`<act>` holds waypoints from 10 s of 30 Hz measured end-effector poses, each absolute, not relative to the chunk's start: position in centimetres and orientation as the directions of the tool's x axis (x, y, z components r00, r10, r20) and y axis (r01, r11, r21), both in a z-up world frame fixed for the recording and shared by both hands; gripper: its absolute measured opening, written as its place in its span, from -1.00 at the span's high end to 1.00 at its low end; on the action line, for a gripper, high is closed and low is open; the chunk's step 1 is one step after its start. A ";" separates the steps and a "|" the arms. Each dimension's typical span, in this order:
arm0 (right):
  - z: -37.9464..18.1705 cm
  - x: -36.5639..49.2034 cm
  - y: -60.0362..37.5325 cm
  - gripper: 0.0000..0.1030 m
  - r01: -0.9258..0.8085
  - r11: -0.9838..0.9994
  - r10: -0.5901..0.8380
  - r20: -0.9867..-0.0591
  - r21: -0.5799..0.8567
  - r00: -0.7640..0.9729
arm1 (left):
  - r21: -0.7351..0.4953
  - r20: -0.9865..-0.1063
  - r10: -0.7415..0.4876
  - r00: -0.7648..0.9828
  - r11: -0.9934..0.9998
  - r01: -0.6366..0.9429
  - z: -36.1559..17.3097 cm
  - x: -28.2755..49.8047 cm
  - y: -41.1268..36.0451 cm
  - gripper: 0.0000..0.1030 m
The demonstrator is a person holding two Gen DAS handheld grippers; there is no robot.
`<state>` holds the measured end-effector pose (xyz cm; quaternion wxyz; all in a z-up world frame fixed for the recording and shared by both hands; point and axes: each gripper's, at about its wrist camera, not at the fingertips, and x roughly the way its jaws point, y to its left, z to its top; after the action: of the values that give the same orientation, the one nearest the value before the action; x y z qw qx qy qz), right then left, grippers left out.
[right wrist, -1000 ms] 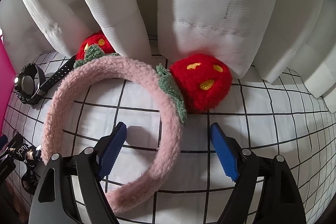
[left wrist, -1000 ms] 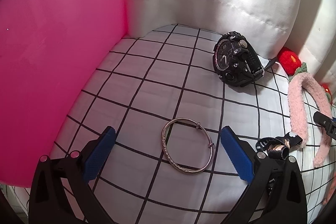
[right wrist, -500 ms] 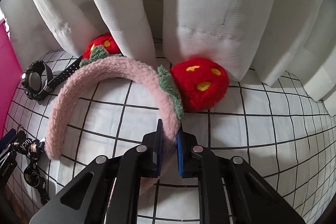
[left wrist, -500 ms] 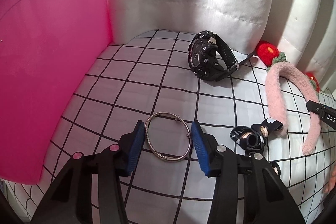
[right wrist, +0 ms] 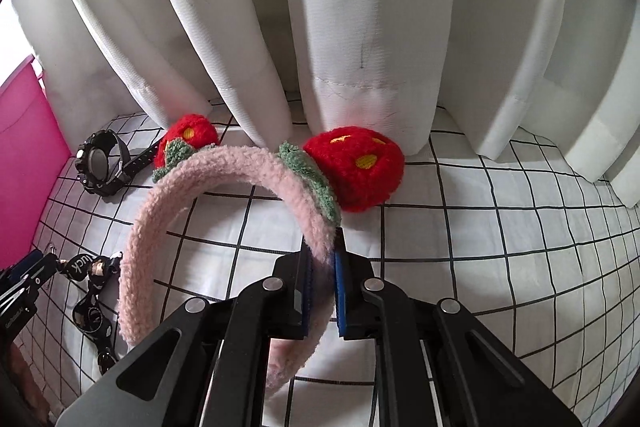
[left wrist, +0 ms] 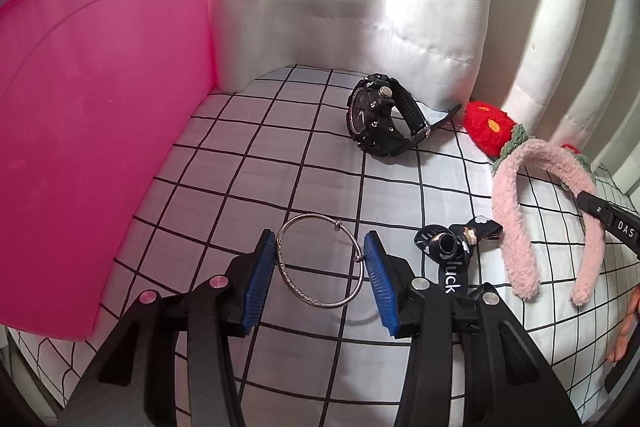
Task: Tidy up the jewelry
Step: 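Close the left gripper on the silver bangle while the right gripper closes on the pink headband, then lift the bangle and headband and carry both over the pink tub, then open both grippers to drop the bangle and headband into the tub, then move both grippers back over the black watch and black keychain, then close the left gripper on the black watch while the right gripper grasps the black keychain, then lift the watch and keychain and carry both over the pink tub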
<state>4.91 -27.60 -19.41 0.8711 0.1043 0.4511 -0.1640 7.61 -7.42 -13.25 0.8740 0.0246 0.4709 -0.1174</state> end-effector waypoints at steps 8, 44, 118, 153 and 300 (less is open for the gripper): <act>-17.1 2.8 -29.8 0.82 0.381 0.924 -0.198 -0.803 0.040 0.563 | -0.080 -0.821 -0.200 0.535 0.968 0.239 -11.9 7.1 -7.3 0.14; -3.2 -2.2 -23.3 0.82 0.213 0.973 -0.102 -0.655 0.092 0.748 | -0.142 -0.682 -0.283 0.674 0.956 0.258 2.2 3.4 -2.8 0.14; -0.2 17.6 5.0 -0.15 -0.268 0.958 0.115 -0.712 -0.106 0.693 | -0.092 -0.768 0.055 0.638 0.977 -0.194 3.4 10.7 21.1 -0.83; -2.2 -3.1 -16.6 -0.34 0.157 0.987 -0.089 -0.731 0.026 0.676 | -0.180 -0.735 -0.218 0.643 0.976 0.125 7.5 3.3 3.8 -0.88; -0.1 17.4 3.4 0.89 -0.419 0.903 0.365 -0.685 0.096 0.630 | 0.021 -0.785 0.164 0.598 0.971 -0.239 4.9 11.8 18.3 0.61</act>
<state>17.45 3.35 -0.07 0.9021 -0.0364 0.3710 0.2174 11.77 18.28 4.88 0.8928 -0.0433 0.4340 0.1129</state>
